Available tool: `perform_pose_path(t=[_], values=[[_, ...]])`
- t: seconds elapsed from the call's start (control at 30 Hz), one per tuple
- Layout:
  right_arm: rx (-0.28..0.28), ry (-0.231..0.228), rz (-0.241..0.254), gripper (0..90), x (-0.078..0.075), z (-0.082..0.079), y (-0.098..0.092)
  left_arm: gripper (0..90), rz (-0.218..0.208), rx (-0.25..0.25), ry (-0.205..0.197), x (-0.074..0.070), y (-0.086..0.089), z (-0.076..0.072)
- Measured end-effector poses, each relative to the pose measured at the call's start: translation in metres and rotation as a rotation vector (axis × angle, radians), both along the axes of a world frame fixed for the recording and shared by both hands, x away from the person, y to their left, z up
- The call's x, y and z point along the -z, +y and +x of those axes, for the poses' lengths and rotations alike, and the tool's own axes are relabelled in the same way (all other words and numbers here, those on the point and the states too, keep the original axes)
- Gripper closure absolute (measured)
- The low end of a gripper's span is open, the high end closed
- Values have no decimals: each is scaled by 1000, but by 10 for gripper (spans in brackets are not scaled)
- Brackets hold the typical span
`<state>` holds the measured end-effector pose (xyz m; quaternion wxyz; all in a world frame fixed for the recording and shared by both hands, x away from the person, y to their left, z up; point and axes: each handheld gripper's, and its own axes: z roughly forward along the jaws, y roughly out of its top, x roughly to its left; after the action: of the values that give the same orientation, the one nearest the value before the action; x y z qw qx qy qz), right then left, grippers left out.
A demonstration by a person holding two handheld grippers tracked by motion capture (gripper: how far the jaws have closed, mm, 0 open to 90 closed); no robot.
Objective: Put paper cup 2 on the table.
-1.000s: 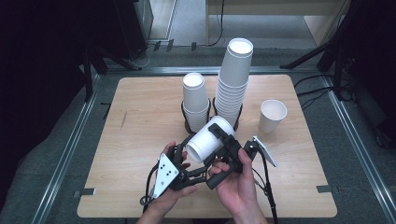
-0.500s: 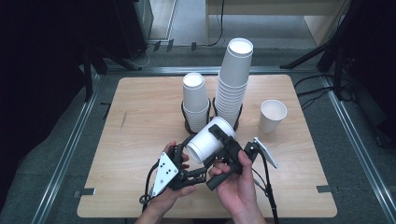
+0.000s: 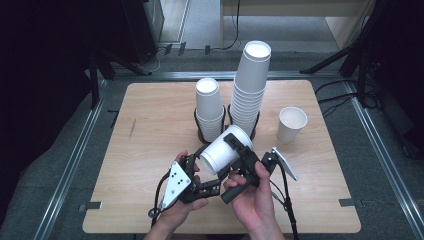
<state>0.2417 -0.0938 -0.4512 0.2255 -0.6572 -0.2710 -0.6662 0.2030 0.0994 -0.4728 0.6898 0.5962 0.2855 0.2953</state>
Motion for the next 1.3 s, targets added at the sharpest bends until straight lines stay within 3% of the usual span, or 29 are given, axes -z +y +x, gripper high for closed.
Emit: perform_pose_path(t=[0.23, 0.73, 1.3], values=[[16, -6, -6, 122, 0, 1, -2, 95, 17, -1, 22, -3, 2, 0], [41, -23, -16, 122, -1, 3, -9, 96, 39, 2, 25, -3, 1, -1], [95, -54, -64, 123, -4, 8, -19, 96, 54, 12, 35, -3, 0, -1]])
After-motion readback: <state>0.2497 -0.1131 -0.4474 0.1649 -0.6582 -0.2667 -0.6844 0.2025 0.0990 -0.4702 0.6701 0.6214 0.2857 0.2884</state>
